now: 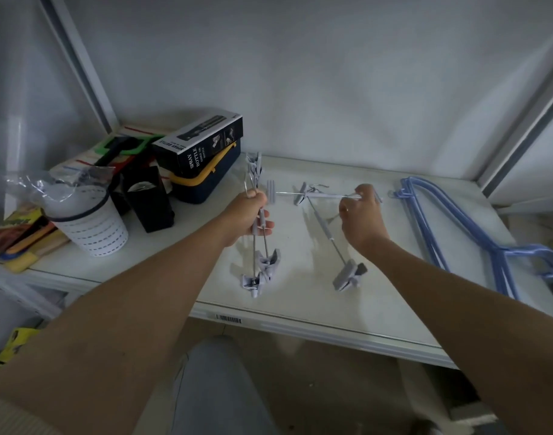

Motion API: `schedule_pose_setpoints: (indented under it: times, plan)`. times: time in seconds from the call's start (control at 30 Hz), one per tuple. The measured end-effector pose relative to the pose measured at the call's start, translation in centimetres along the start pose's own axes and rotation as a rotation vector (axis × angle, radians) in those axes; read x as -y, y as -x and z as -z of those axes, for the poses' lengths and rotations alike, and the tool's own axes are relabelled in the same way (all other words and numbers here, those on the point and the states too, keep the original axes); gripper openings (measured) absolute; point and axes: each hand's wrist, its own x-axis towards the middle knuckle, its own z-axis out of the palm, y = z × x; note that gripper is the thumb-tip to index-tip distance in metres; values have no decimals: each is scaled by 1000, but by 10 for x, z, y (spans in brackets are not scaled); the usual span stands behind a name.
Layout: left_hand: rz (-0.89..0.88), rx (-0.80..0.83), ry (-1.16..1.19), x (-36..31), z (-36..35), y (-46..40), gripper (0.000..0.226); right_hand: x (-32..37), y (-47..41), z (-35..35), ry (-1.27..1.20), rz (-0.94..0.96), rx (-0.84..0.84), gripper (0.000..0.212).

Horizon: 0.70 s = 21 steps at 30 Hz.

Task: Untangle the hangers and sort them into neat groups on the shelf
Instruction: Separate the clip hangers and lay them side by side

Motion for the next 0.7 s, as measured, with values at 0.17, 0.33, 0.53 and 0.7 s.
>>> schedule_pose_setpoints:
  times: [0.17, 0.33, 0.53, 0.7]
  plan:
    - [-24, 36, -16, -7, -20, 10, 18, -3, -6, 25, -136, -64, 9, 23]
    - [-52, 77, -36, -17, -37, 20, 15, 0, 2, 34, -576, -216, 54, 24]
    - [-57, 96, -46, -25, -44, 28, 13, 11, 9, 51, -963, -314, 46, 57]
    - [-63, 112, -58, -27, -47, 32, 16, 12, 0, 60, -1101, -460, 163, 27]
